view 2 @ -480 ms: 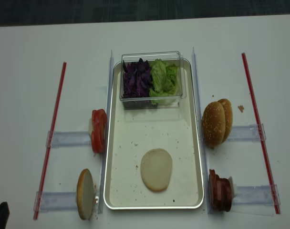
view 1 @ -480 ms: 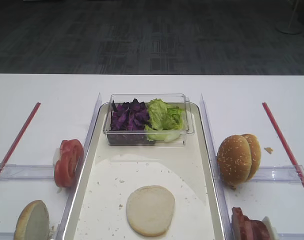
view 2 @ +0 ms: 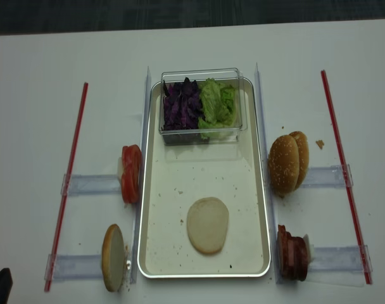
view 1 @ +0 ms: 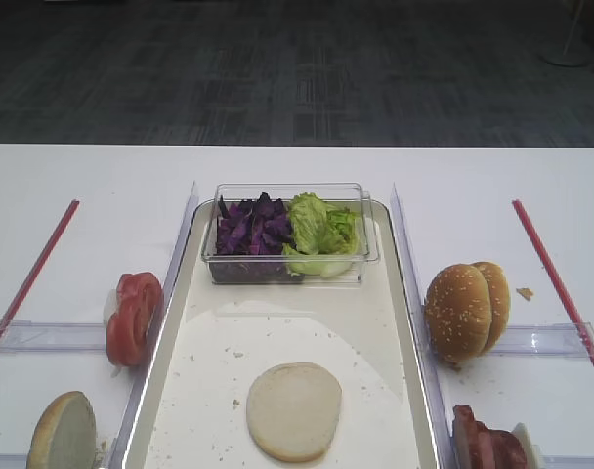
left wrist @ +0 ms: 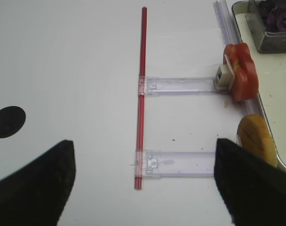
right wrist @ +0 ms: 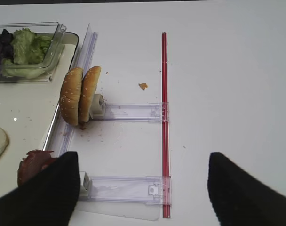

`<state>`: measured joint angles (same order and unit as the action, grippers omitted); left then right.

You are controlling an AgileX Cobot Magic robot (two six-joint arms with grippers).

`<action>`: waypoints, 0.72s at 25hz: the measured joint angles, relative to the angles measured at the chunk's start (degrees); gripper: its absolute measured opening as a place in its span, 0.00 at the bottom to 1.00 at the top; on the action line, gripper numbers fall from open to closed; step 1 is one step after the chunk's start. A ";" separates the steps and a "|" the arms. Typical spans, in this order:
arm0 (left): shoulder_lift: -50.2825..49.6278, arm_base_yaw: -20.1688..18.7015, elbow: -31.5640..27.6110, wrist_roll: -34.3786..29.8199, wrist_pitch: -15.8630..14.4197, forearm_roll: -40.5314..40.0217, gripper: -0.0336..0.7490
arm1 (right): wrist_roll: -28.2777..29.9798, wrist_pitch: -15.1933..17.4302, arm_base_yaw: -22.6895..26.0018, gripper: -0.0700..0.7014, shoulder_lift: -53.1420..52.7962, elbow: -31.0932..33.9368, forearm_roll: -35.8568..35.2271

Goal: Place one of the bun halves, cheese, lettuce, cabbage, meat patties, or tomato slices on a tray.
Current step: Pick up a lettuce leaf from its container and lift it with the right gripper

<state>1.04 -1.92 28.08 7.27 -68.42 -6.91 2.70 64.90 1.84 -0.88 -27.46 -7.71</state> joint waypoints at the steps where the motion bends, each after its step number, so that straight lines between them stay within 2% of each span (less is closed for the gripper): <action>1: 0.00 0.00 0.00 0.00 0.00 0.00 0.75 | 0.00 0.00 0.00 0.84 0.00 0.00 0.00; 8: 0.00 0.00 0.00 0.00 0.00 0.00 0.75 | 0.00 -0.47 0.00 0.84 0.13 0.00 0.00; 11: 0.00 0.00 0.00 0.00 0.00 0.00 0.75 | 0.00 -0.95 0.00 0.84 3.53 -0.68 0.00; 18: 0.00 0.00 0.00 0.00 0.00 0.00 0.75 | -0.11 -6.37 0.00 0.84 19.95 -5.74 0.00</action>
<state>1.04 -1.92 28.08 7.27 -68.42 -6.91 2.60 58.53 1.84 19.06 -33.20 -7.71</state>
